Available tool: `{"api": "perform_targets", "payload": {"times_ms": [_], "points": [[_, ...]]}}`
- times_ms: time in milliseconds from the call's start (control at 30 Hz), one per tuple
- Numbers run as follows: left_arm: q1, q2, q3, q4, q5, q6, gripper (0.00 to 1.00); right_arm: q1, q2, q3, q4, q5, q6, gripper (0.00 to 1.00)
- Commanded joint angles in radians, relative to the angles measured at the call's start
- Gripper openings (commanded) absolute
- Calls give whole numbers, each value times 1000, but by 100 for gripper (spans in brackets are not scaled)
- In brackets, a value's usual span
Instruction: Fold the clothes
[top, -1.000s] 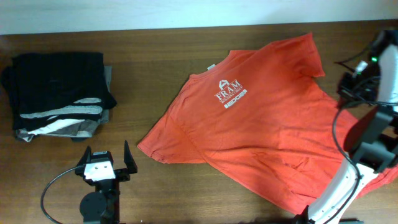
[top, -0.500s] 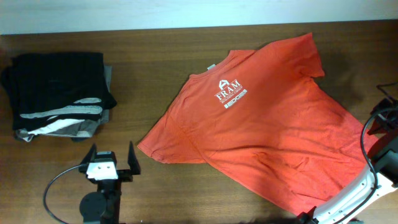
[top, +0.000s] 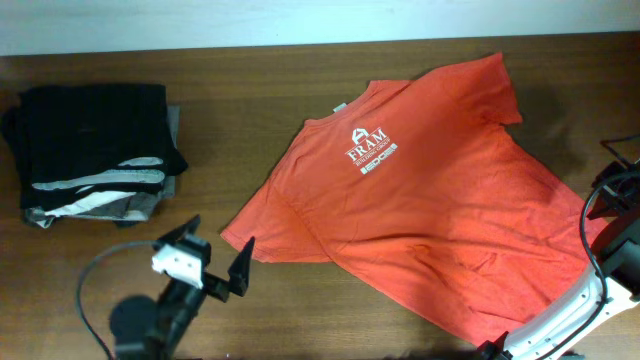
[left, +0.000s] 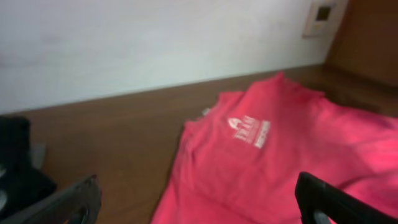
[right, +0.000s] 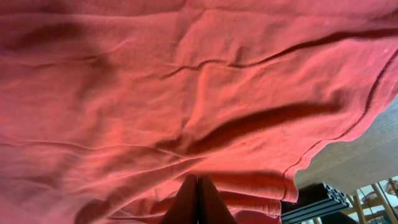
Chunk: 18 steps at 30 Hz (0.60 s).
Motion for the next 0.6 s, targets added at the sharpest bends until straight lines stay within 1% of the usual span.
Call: {"api": "perform_targets", "payload": {"times_ms": [0, 167, 200, 300, 400, 567], "points": [[-8, 210, 192, -72, 73, 8, 99, 4, -28, -6, 0, 6, 12, 4], [-86, 591, 474, -245, 74, 8, 99, 4, -28, -41, 26, 6, 12, 4], [-109, 675, 530, -266, 74, 8, 99, 4, -28, -53, 31, 6, 12, 4], [-161, 853, 624, -277, 74, 8, 99, 4, -28, -90, 44, 10, 12, 4], [-204, 996, 671, -276, 73, 8, 99, 4, -28, -127, 76, 47, 13, 4], [-254, 1162, 677, -267, 71, 8, 99, 4, -28, -197, 162, 59, 16, 4]]}}
